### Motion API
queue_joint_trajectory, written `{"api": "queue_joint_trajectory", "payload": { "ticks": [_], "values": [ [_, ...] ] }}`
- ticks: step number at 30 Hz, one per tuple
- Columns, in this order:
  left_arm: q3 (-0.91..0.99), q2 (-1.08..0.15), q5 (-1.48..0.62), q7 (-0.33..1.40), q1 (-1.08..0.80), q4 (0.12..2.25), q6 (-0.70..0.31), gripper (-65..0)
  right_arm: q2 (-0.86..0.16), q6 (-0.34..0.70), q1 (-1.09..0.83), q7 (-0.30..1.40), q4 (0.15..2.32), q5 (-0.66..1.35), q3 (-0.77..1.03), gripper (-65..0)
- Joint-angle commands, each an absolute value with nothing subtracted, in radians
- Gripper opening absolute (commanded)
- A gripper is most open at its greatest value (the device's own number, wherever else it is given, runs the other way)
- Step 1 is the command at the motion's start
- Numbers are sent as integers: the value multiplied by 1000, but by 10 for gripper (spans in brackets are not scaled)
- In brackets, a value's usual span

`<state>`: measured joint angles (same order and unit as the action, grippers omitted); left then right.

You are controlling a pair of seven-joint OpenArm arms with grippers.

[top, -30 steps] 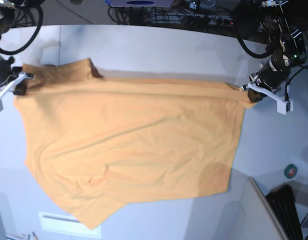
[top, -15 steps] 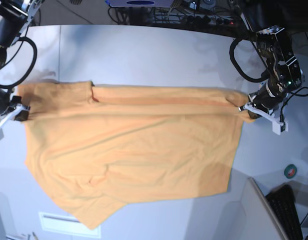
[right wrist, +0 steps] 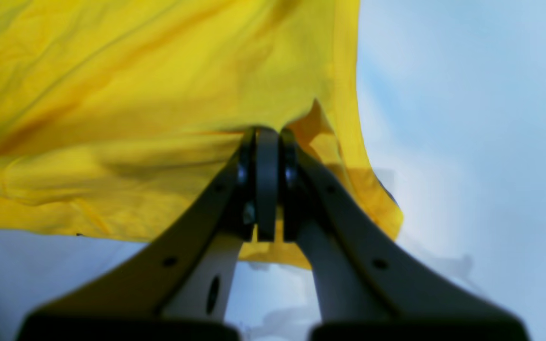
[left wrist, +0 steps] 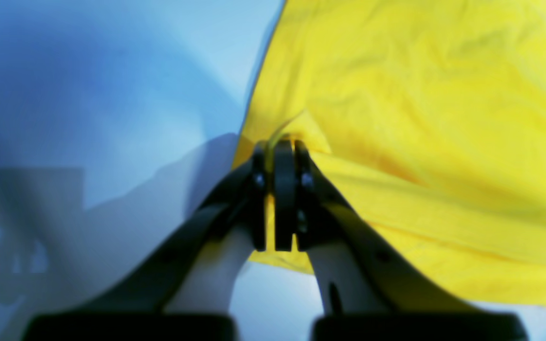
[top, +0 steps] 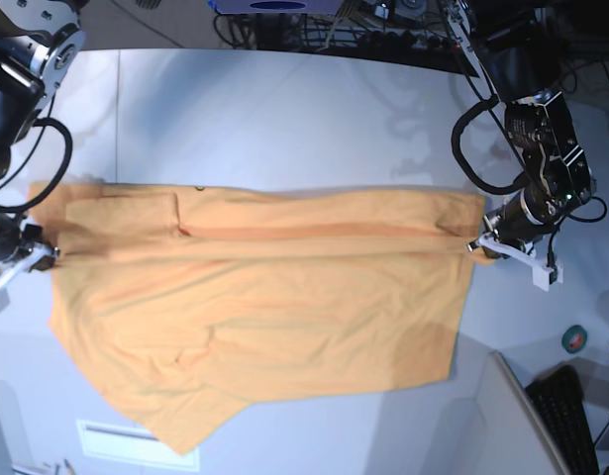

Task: Layout the t-shirt on the table in an organized manner, then fold the t-shirt properly
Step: 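Lift the shoulder corners with both grippers and fold toward the hem, then lower the folded edge with both grippers onto the shirt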

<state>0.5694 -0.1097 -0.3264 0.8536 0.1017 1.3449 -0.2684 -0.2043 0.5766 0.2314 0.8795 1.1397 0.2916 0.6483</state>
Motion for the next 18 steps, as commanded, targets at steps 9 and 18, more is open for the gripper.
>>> {"api": "queue_joint_trajectory", "payload": {
  "ticks": [9, 18],
  "values": [
    [501, -108, -211, 802, 193, 1293, -266, -650, -266, 573, 280, 754, 1033, 300, 529, -650],
    [492, -105, -208, 743, 209, 1208, -173, -650, -269, 573, 280, 746, 1032, 300, 530, -650]
  ]
}}
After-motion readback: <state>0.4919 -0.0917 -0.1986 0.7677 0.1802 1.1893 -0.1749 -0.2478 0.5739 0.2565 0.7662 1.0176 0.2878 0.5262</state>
